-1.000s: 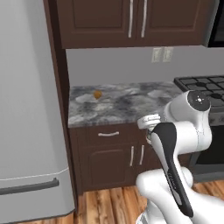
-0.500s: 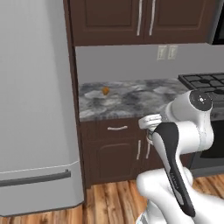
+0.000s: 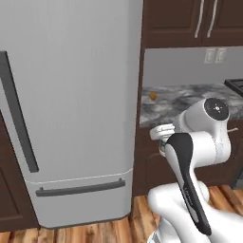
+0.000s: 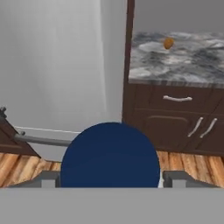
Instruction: Pick the ketchup and mayonnaise from the counter and place them in the cabinet.
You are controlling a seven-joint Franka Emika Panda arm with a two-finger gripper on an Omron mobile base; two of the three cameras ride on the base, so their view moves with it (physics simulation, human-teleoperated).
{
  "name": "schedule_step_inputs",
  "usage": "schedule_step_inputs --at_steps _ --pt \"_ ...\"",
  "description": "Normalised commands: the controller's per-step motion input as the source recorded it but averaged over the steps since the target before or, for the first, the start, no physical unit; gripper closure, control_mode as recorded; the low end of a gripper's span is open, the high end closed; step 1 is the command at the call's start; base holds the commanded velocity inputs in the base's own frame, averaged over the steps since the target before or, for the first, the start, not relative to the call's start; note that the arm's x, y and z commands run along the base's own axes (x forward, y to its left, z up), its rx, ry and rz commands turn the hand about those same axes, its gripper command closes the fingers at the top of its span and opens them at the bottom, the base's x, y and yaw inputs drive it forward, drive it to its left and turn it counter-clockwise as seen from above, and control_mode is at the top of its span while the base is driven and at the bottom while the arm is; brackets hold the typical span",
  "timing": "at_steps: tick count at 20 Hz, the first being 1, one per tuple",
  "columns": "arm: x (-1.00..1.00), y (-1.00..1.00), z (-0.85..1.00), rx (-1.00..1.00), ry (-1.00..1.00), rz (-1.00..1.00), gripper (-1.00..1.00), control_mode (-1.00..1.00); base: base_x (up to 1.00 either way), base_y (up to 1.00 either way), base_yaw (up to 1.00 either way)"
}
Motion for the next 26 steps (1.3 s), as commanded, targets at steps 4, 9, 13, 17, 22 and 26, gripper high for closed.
schedule_step_inputs --at_steps 4,9,13,17,22,26 --pt "0.0 0.0 0.0 0.0 0.0 0.0 1.0 1.0 0.0 1.0 0.0" --pt "0.0 0.0 0.0 0.0 0.0 0.0 1.0 1.0 0.0 0.95 0.0" --pt "0.0 0.0 0.0 0.0 0.0 0.0 1.0 1.0 0.0 0.87 0.0" --pt "0.0 0.0 0.0 0.0 0.0 0.0 1.0 1.0 0.0 0.65 0.0" --pt "0.0 0.0 0.0 0.0 0.0 0.0 1.0 1.0 0.0 0.56 0.0" --pt "0.0 0.0 0.0 0.0 0.0 0.0 1.0 1.0 0.0 0.41 0.0"
